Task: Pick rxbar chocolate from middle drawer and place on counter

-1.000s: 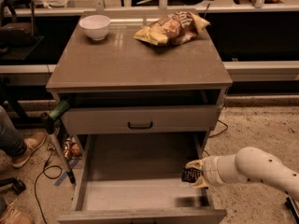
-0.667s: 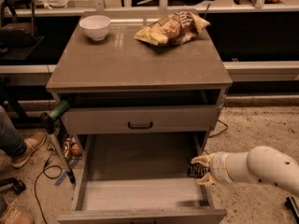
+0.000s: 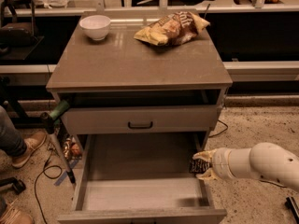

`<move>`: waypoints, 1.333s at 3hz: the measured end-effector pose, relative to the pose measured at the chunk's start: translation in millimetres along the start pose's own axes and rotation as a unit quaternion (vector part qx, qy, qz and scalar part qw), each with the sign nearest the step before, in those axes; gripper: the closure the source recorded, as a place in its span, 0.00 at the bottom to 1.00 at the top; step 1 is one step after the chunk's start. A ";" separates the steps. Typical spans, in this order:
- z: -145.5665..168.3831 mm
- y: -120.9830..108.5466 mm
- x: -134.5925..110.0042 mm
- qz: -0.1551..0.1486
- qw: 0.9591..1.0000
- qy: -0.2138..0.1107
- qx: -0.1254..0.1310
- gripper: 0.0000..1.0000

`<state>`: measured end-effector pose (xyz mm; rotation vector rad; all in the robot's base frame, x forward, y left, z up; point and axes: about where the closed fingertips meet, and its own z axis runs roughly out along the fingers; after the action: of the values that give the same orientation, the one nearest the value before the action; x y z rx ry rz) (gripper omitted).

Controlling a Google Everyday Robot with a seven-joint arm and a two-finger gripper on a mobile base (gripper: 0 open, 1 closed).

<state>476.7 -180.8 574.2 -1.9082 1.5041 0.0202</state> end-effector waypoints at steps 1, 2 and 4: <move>-39.7 -47.4 14.9 -0.039 0.998 0.030 0.039 1.00; -101.1 -114.7 23.4 -0.087 0.990 0.070 0.090 1.00; -213.9 -231.1 5.5 -0.191 0.955 0.145 0.175 1.00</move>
Offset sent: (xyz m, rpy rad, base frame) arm 0.1183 -0.1148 0.2486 -0.2381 -0.4746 -0.0378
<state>593.1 -277.7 850.3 -1.9261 1.1893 -0.6819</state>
